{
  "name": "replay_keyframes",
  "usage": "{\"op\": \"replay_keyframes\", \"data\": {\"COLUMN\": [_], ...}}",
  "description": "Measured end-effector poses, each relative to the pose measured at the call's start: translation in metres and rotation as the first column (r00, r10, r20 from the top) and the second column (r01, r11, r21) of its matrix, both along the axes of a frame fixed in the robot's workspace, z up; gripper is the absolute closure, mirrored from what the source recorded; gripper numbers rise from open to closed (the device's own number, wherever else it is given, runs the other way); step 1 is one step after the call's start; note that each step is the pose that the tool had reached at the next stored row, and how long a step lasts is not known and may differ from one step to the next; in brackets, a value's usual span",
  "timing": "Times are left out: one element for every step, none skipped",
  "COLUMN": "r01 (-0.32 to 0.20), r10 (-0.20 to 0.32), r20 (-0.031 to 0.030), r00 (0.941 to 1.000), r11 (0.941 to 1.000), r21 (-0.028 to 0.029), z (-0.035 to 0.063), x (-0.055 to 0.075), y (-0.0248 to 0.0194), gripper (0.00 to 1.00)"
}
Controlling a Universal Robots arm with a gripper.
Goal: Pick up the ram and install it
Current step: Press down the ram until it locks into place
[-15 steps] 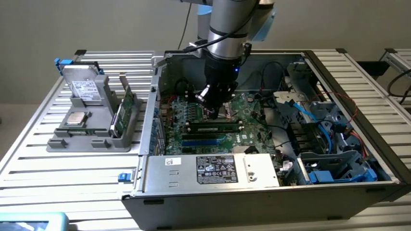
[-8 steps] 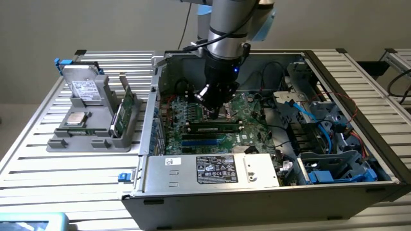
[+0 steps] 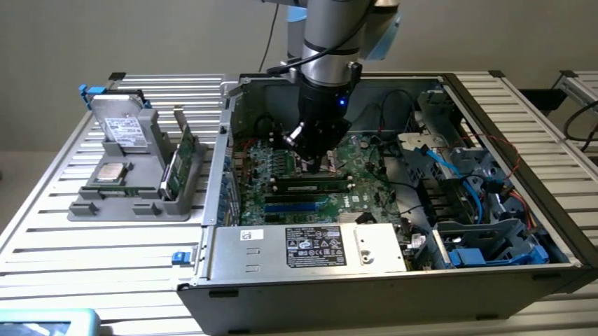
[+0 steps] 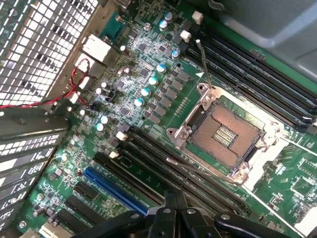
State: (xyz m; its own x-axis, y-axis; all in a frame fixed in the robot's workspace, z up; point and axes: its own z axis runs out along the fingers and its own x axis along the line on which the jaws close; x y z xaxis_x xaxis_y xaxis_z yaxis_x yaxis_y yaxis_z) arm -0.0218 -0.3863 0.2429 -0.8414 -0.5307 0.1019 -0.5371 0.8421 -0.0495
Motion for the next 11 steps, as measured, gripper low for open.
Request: {"op": "replay_keyframes", "data": {"r01": [0.01,0.02,0.034,0.047,0.06,0.074,0.087,0.101,0.112,0.123,0.132], "r10": [-0.01,-0.02,-0.034,-0.047,-0.06,-0.074,-0.087,-0.101,-0.112,-0.123,-0.132], "r20": [0.0031,0.0055,0.0075,0.008,0.0081,0.0083,0.0085,0.0086,0.0089,0.0092,0.0103], "r00": [0.9999,0.9998,0.9994,0.9989,0.9981,0.9972,0.9962,0.9949,0.9936,0.9924,0.9912], "r11": [1.0,0.9998,0.9994,0.9989,0.9982,0.9973,0.9962,0.9949,0.9937,0.9925,0.9913], "r21": [0.0,0.0002,0.0002,0.0001,-0.0001,0.0,0.0001,0.0001,0.0001,0.0001,0.0002], "z": [0.0,0.0,0.0,0.0,0.0001,0.0001,0.0,0.0,0.0,0.0,0.0], "x": [0.0,0.0,0.0,0.0,-0.0001,-0.0001,0.0,0.0,0.0,-0.0001,-0.0001], "y": [0.0,0.0,0.0,0.0,0.0,0.0,0.0,0.0,0.0,0.0,0.0], "gripper": [0.89,0.89,0.89,0.89,0.89,0.89,0.89,0.89,0.89,0.89,0.89]}}
